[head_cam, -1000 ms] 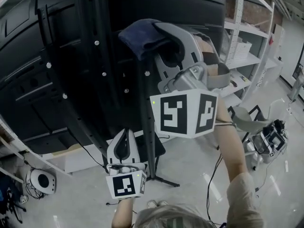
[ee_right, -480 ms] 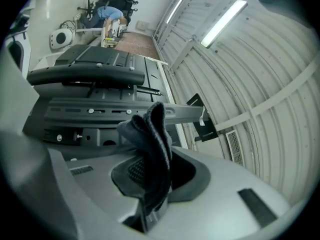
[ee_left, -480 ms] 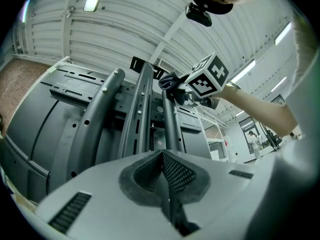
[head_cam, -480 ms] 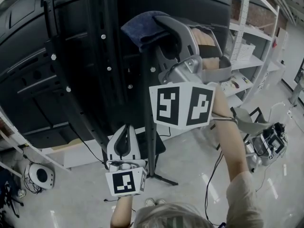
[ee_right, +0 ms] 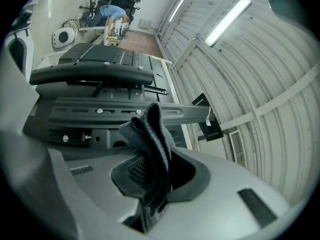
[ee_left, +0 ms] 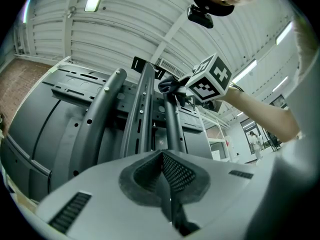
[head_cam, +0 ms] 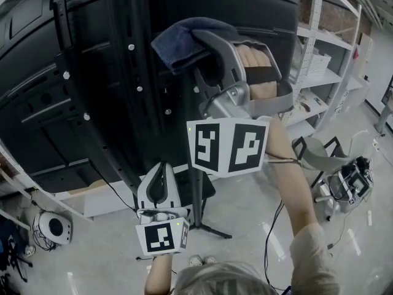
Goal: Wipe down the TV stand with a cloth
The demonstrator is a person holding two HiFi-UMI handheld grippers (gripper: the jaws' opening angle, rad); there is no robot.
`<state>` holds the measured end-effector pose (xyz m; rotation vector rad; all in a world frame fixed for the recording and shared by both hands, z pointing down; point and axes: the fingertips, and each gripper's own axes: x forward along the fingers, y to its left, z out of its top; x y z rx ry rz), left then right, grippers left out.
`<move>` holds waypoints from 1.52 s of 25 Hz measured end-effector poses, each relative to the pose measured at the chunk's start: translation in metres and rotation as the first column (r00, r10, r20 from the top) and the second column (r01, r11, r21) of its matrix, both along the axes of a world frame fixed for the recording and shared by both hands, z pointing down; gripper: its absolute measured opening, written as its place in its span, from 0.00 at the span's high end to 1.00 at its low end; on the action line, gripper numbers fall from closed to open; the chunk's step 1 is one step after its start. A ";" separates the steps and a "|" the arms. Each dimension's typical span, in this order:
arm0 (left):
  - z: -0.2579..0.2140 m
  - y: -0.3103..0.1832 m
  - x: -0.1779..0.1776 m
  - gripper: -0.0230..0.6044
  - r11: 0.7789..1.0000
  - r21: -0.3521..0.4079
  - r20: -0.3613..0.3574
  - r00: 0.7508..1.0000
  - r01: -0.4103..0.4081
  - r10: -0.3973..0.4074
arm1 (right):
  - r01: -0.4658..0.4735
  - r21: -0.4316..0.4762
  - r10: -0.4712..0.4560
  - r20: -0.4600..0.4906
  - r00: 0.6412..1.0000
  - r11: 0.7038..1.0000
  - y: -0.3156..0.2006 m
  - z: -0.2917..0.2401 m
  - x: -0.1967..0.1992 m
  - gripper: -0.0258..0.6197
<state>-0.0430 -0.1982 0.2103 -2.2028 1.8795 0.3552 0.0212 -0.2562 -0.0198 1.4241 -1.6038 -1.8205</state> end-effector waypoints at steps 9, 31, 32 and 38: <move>0.008 -0.001 -0.005 0.94 1.000 -0.024 -0.005 1.000 0.006 -0.006 | -0.020 -0.019 0.021 0.046 0.999 1.000 0.000 0.012 0.002 0.87; 0.027 -0.005 0.001 0.94 0.997 -0.079 0.008 1.000 -0.007 0.008 | -0.001 -0.192 0.002 0.002 1.000 0.981 -0.001 0.092 0.006 0.87; 0.026 -0.005 0.001 0.94 0.997 -0.078 0.008 1.000 -0.006 0.007 | -0.005 -0.192 0.005 0.002 1.000 0.981 -0.001 0.094 0.006 0.87; 0.030 -0.004 0.001 0.94 0.996 -0.087 0.001 1.000 -0.003 0.003 | -0.016 -0.169 0.021 0.029 0.999 0.985 0.001 0.107 0.009 0.87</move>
